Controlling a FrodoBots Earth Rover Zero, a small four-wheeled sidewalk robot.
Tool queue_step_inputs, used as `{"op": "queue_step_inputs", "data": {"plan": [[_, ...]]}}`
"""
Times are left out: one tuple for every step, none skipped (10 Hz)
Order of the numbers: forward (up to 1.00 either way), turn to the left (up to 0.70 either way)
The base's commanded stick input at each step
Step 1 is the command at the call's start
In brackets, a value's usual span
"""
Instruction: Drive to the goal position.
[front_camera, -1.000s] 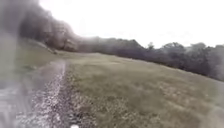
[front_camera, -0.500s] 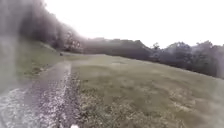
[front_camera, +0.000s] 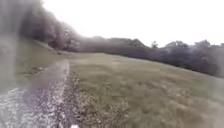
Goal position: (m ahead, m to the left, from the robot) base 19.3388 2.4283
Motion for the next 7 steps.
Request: {"op": "queue_step_inputs", "data": {"plan": [[0.0,0.0],[0.0,0.0],[0.0,0.0],[0.0,0.0],[0.0,0.0],[0.0,0.0],[-0.1,0.0]]}}
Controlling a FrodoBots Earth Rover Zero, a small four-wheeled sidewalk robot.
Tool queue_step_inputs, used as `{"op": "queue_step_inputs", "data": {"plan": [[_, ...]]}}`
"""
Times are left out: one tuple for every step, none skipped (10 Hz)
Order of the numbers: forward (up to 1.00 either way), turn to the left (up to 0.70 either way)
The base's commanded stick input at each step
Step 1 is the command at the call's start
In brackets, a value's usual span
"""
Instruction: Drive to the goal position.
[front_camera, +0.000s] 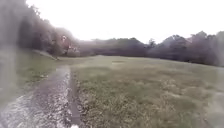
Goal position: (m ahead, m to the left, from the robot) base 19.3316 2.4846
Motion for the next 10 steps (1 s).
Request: {"op": "queue_step_inputs", "data": {"plan": [[-0.73,0.0],[-1.0,0.0],[-1.0,0.0],[-1.0,0.0],[-1.0,0.0],[-1.0,0.0],[-0.7,0.0],[-0.39,0.0],[-0.07,0.0],[0.0,0.0]]}}
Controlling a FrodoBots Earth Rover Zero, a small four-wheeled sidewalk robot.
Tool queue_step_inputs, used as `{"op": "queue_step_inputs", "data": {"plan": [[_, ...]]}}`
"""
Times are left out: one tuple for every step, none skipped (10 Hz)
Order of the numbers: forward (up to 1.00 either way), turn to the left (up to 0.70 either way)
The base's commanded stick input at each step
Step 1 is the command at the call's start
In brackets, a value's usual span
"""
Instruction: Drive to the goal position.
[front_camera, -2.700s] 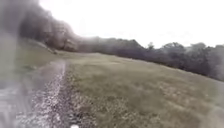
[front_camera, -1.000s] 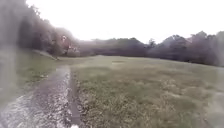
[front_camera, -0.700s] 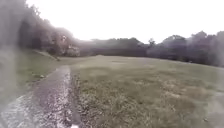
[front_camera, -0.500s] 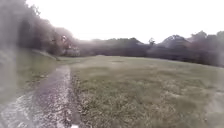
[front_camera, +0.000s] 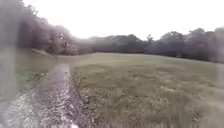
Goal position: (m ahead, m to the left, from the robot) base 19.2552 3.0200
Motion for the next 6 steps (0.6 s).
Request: {"op": "queue_step_inputs", "data": {"plan": [[0.0,0.0],[0.0,0.0],[0.0,0.0],[0.0,0.0],[0.0,0.0],[0.0,0.0]]}}
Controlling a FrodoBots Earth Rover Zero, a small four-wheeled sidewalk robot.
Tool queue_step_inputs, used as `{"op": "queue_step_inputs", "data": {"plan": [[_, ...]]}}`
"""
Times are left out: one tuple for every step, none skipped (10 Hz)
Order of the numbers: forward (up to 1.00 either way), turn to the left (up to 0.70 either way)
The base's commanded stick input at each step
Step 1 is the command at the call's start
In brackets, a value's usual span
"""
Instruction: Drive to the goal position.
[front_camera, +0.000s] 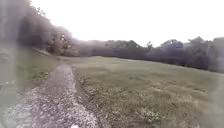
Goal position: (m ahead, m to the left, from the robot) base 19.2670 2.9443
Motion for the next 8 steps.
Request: {"op": "queue_step_inputs", "data": {"plan": [[0.0,0.0],[0.0,0.0],[0.0,0.11],[0.0,0.52],[0.0,0.72],[0.0,0.84],[0.0,0.97],[0.0,1.0]]}}
